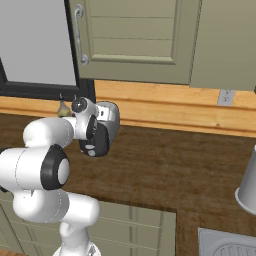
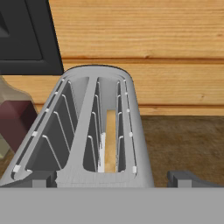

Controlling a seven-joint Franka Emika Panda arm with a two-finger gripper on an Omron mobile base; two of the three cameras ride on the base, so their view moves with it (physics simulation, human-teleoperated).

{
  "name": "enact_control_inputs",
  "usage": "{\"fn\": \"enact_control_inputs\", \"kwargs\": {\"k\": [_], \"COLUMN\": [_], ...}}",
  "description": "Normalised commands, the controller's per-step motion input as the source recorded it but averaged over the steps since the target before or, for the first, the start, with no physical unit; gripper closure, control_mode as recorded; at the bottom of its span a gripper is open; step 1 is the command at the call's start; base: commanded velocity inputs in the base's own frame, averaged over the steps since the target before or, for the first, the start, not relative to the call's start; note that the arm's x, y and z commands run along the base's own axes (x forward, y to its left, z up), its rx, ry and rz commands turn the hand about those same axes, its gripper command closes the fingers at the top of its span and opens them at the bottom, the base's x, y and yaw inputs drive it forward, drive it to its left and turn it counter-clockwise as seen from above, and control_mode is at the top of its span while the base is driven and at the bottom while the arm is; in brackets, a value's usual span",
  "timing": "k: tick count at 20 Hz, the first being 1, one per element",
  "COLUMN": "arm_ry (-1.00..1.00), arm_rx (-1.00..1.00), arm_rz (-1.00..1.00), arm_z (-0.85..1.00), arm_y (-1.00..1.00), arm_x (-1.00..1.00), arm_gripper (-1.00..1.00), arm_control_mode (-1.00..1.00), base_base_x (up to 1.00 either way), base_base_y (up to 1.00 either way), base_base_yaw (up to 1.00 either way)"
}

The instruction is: Start the toaster. Once the lever pops up, take the bread to the plate on the dining counter.

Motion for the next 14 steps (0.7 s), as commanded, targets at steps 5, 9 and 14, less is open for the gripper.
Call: {"fn": "enact_control_inputs", "kwargs": {"k": [5, 9, 14], "arm_ry": [0.00, 0.00, 0.00], "arm_rx": [0.00, 0.00, 0.00], "arm_rz": [0.00, 0.00, 0.00], "arm_z": [0.00, 0.00, 0.00], "arm_y": [0.00, 0.00, 0.00], "arm_x": [0.00, 0.00, 0.00], "arm_gripper": [-1.00, -1.00, -1.00], "arm_control_mode": [-1.00, -1.00, -1.00], "base_base_x": [0.00, 0.00, 0.00], "base_base_y": [0.00, 0.00, 0.00], "base_base_yaw": [0.00, 0.00, 0.00]}}
